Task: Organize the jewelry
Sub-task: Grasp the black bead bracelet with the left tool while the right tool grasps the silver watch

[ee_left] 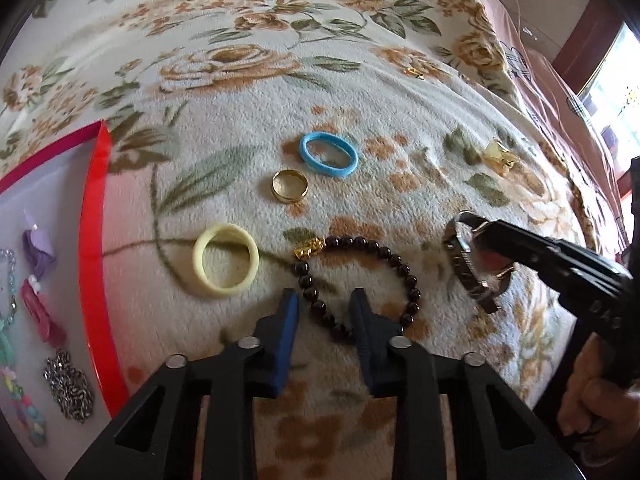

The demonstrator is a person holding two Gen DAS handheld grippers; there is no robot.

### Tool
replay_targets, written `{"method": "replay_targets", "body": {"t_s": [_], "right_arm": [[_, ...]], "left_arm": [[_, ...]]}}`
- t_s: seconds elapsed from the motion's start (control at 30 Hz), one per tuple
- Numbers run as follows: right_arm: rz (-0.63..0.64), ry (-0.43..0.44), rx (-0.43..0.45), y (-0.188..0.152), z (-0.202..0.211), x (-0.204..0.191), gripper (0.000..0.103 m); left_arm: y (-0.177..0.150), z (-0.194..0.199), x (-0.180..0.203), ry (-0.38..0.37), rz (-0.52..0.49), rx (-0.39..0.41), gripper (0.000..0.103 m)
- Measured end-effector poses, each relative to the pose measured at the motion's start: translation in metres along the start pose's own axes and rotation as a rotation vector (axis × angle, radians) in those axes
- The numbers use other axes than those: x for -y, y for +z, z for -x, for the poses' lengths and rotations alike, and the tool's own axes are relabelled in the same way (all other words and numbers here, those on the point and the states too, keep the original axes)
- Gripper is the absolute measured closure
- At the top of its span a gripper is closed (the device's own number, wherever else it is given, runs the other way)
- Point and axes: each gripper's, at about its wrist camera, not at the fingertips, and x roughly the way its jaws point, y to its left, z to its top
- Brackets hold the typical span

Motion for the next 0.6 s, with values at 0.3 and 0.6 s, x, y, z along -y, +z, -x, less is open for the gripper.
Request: {"method": "replay_targets", "body": {"t_s": [0.3,0.6], "right_arm": [[-0.014,0.008,0.010,0.000,0.005,0.004,0.095],[-0.005,0.031,0.024,-0.001,0.014,-0.004,0.095]], "left_arm": [[-0.008,0.010,-0.002,-0.021,-0.006,0.032,0.097],[-0.027,0.058,-0.017,-0.065,0.042,0.099,0.097]]}}
